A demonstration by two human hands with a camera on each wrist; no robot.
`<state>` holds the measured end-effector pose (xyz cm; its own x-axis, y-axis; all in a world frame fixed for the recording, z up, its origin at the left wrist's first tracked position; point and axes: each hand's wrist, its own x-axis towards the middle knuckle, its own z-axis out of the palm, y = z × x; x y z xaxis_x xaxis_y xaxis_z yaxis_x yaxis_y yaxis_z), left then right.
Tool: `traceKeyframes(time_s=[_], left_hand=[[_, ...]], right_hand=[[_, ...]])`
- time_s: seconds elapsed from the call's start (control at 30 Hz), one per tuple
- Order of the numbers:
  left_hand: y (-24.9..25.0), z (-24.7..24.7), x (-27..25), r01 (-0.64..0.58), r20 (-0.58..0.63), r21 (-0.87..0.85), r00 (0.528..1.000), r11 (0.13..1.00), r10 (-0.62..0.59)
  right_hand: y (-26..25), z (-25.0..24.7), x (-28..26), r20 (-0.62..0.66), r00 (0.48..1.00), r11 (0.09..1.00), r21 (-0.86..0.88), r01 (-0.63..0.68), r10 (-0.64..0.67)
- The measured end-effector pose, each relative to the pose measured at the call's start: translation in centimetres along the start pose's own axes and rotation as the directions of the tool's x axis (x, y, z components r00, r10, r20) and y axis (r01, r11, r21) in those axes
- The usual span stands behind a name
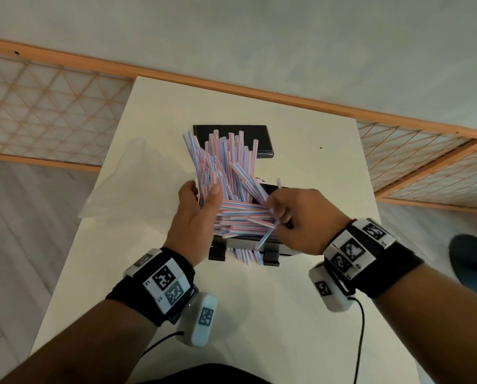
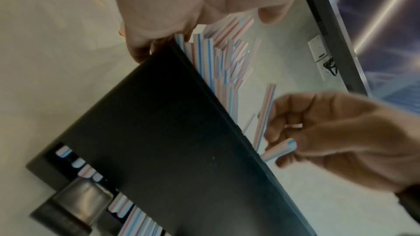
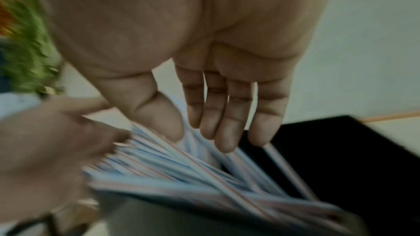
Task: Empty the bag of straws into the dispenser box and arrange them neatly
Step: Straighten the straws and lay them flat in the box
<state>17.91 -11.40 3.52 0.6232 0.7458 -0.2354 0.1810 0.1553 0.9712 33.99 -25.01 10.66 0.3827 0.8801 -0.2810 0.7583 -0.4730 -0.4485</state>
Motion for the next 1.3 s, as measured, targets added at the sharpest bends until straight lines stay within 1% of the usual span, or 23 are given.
traceKeyframes(time_s=[0.03, 0.07, 0.1, 0.13, 0.2, 0.27, 0.33, 0.4, 0.5, 0.67, 0.73, 0.8, 0.87, 0.9, 0.97, 1.03, 1.07, 1.2, 1.3], left_hand=[[-0.1, -0.2, 0.0, -0.005, 0.0, 0.011, 1.0, 1.0, 0.005], [-0.2, -0.4, 0.0, -0.001, 0.001, 0.023, 1.0, 1.0, 0.001], [-0.2, -0.4, 0.0, 0.011, 0.007, 0.031, 1.0, 0.999, -0.012], [-0.3, -0.4, 0.0, 0.023, 0.021, 0.04, 0.999, 0.999, -0.024], [-0.3, -0.2, -0.2, 0.007, 0.049, 0.052, 0.999, 0.999, -0.01], [-0.3, 0.1, -0.2, -0.019, 0.069, 0.062, 0.997, 0.998, 0.015], [-0.2, 0.2, -0.2, -0.026, 0.073, 0.057, 0.997, 0.998, 0.022], [-0.3, 0.1, -0.1, -0.035, 0.054, 0.047, 0.998, 0.998, 0.032], [-0.2, 0.0, -0.1, -0.033, 0.049, 0.023, 0.998, 0.999, 0.032], [0.1, 0.3, -0.1, -0.045, 0.044, 0.031, 0.998, 0.998, 0.044], [0.3, 0.5, -0.1, -0.057, 0.035, 0.025, 0.998, 0.998, 0.057], [0.2, 0.7, -0.2, -0.054, 0.027, 0.031, 0.998, 0.998, 0.053], [0.1, 0.7, -0.2, -0.057, 0.001, 0.054, 0.998, 0.997, 0.057], [0.0, 0.7, -0.2, -0.062, -0.037, 0.066, 0.997, 0.996, 0.064], [-0.4, 0.5, -0.1, -0.058, -0.126, 0.074, 0.99, 0.996, 0.067], [-0.4, 0.3, 0.0, -0.033, -0.169, 0.049, 0.985, 0.998, 0.041], [-0.4, 0.3, 0.0, -0.027, -0.165, 0.037, 0.986, 0.999, 0.033], [-0.4, 0.7, -0.2, -0.065, -0.096, 0.04, 0.993, 0.997, 0.068], [-0.6, 0.9, -0.2, -0.081, -0.081, 0.027, 0.993, 0.996, 0.083]], right_hand=[[0.9, 0.4, -0.1, -0.022, 0.998, 0.998, -0.013, -0.059, 0.059], [1.6, 0.8, 0.0, -0.007, 0.992, 0.99, -0.061, -0.123, 0.123], [2.1, 1.3, 0.2, 0.032, 0.984, 0.977, -0.127, -0.172, 0.177], [2.4, 2.0, 0.4, 0.068, 0.977, 0.968, -0.167, -0.189, 0.203], [2.4, 3.2, 1.3, 0.102, 0.978, 0.977, -0.135, -0.168, 0.182], [2.3, 3.7, 2.2, 0.099, 0.985, 0.986, -0.098, -0.132, 0.141], [2.2, 3.5, 3.0, 0.091, 0.986, 0.986, -0.104, -0.133, 0.143], [2.2, 3.5, 3.7, 0.093, 0.983, 0.977, -0.158, -0.14, 0.156], [2.2, 4.4, 4.3, 0.139, 0.982, 0.975, -0.197, -0.103, 0.132], [1.8, 4.2, 4.7, 0.173, 0.98, 0.982, -0.177, -0.065, 0.096], [1.8, 4.3, 4.6, 0.172, 0.983, 0.992, -0.124, -0.039, 0.06], [1.7, 4.8, 4.6, 0.197, 0.98, 0.996, -0.083, -0.014, 0.03], [1.7, 5.1, 4.6, 0.213, 0.977, 0.996, -0.091, 0.005, 0.014], [1.6, 5.0, 4.7, 0.204, 0.979, 0.994, -0.108, 0.008, 0.014], [1.6, 4.9, 4.8, 0.166, 0.986, 0.992, -0.129, 0.001, 0.02], [1.2, 5.0, 4.7, 0.153, 0.987, 0.992, -0.119, -0.031, 0.049], [1.1, 5.2, 4.6, 0.156, 0.986, 0.993, -0.112, -0.044, 0.061], [0.8, 5.8, 4.9, 0.155, 0.983, 0.994, -0.046, -0.095, 0.101], [1.1, 6.1, 5.5, 0.173, 0.974, 0.987, 0.033, -0.156, 0.148]])
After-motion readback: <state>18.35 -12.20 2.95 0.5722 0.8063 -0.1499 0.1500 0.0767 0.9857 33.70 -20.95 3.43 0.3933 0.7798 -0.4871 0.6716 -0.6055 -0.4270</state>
